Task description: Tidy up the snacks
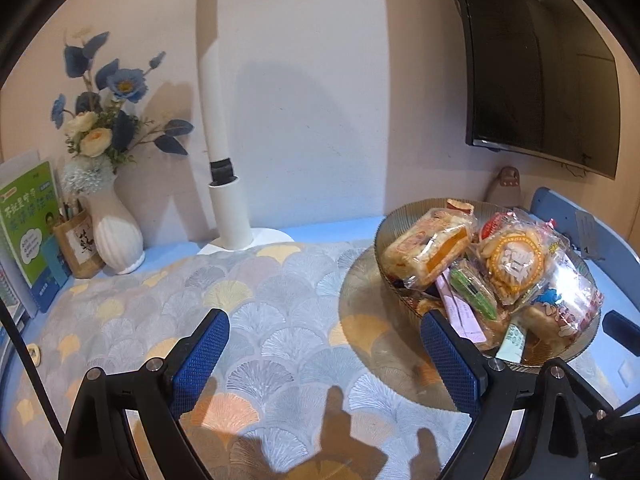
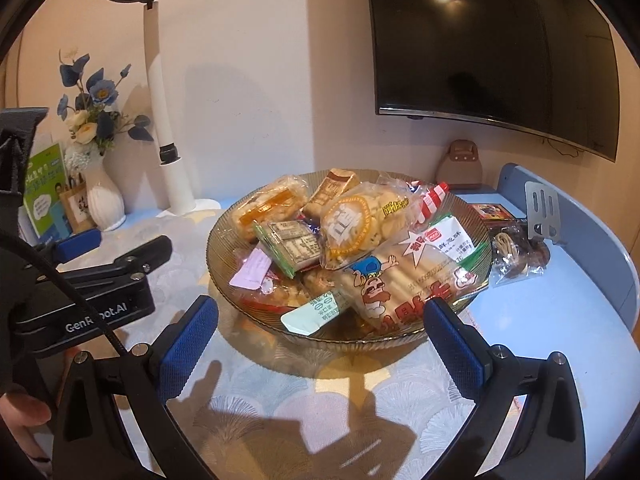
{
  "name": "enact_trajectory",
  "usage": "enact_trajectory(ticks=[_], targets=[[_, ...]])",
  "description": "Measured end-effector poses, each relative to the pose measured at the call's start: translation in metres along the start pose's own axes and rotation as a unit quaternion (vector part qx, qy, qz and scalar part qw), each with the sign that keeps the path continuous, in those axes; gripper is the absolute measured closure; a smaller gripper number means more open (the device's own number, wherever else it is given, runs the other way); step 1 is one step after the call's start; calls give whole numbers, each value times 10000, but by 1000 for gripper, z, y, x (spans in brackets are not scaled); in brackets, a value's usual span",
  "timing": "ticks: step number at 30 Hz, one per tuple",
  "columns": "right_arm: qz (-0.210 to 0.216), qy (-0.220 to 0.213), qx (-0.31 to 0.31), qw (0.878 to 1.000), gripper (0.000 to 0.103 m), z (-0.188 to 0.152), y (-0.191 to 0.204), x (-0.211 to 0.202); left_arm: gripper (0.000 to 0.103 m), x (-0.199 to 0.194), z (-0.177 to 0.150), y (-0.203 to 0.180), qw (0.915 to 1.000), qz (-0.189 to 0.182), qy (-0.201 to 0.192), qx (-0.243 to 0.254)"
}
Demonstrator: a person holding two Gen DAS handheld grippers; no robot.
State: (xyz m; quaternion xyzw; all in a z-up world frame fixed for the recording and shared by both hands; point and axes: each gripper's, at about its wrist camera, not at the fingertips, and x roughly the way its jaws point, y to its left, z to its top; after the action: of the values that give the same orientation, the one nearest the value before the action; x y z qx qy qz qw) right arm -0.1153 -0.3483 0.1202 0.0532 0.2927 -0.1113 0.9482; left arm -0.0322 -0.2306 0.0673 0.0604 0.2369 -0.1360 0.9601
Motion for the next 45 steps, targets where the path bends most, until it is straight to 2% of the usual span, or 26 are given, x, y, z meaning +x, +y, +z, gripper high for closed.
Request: enact_trajectory(ticks=[4, 15, 20, 27, 31, 45], targets=[[-65, -61, 7, 10000, 0, -6, 1, 3, 8, 0, -6, 5, 9999, -8, -61, -103], [-79, -307, 145, 9994, 0, -10, -6, 5, 8, 0, -22, 1, 9996, -22, -261, 45], [-3, -386, 239, 9990, 0, -12, -12, 4, 8, 14, -27, -1, 9998, 155, 7, 103], [-238, -317, 207, 9990, 0, -12, -9, 7, 8, 22, -28, 8, 9995, 201, 210, -87], [-410, -248, 74, 9988, 0, -12, -4, 10, 8, 23, -29, 8, 9995, 181, 235, -47], [-411, -235, 53, 9989, 0, -12, -7, 12, 8, 22, -30, 10, 9996, 174, 220, -53]])
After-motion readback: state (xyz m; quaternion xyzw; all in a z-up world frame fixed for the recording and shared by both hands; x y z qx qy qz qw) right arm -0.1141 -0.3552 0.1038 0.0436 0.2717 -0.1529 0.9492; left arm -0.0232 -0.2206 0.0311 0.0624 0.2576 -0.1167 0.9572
